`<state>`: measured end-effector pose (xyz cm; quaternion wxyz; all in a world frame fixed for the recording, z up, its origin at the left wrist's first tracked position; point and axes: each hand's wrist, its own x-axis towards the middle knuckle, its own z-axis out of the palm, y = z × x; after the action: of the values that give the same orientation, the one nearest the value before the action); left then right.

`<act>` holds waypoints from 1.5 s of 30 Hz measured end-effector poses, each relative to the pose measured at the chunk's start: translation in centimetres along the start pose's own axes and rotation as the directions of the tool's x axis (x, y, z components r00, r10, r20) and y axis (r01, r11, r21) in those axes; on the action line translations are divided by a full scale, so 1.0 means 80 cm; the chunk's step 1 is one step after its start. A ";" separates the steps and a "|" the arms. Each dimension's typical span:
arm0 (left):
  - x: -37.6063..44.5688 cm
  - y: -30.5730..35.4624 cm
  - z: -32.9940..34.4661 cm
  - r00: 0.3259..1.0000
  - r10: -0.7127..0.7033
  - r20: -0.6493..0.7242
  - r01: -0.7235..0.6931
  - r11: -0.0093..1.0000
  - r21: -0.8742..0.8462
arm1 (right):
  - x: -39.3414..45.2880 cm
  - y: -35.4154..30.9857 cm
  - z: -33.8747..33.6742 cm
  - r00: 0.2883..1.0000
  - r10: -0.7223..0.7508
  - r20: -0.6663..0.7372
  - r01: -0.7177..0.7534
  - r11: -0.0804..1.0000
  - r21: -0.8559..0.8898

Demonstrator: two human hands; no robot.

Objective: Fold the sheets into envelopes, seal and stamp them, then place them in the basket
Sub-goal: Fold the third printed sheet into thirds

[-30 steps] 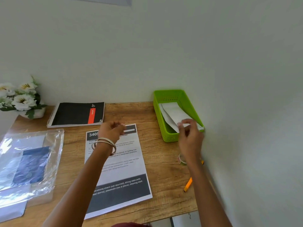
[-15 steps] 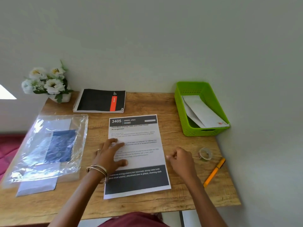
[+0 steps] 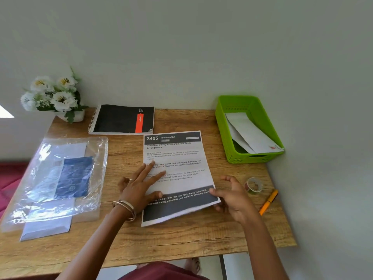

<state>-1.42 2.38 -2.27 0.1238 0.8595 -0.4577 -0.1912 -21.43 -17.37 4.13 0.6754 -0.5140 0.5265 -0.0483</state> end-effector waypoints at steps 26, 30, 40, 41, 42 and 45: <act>0.005 -0.023 -0.020 0.995 -0.055 -0.088 0.023 0.942 -0.334 | 0.010 0.025 0.104 0.663 -0.647 0.377 0.652 0.252 -0.715; 0.005 -0.023 -0.021 0.995 -0.028 -0.091 -0.006 0.936 -0.353 | 0.024 0.035 0.134 0.636 -0.598 0.488 0.713 0.213 -0.669; 0.002 -0.017 -0.027 0.997 -0.052 -0.058 0.028 0.933 -0.359 | 0.063 0.007 0.007 0.853 -0.481 0.202 0.480 0.571 -0.666; 0.002 -0.017 -0.027 0.997 -0.050 -0.059 0.026 0.935 -0.353 | 0.063 0.006 0.003 0.858 -0.473 0.200 0.471 0.572 -0.671; 0.002 -0.017 -0.027 0.997 -0.049 -0.058 0.026 0.935 -0.354 | 0.063 0.004 0.002 0.867 -0.457 0.201 0.460 0.575 -0.677; 0.004 -0.018 -0.029 0.998 -0.049 -0.034 0.034 0.940 -0.340 | 0.064 -0.004 0.008 0.895 -0.393 0.212 0.415 0.558 -0.719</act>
<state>0.86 2.97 -0.85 0.2754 0.8385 -0.3971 -0.2518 -18.53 -20.16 0.93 0.3808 -0.8523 0.3577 0.0261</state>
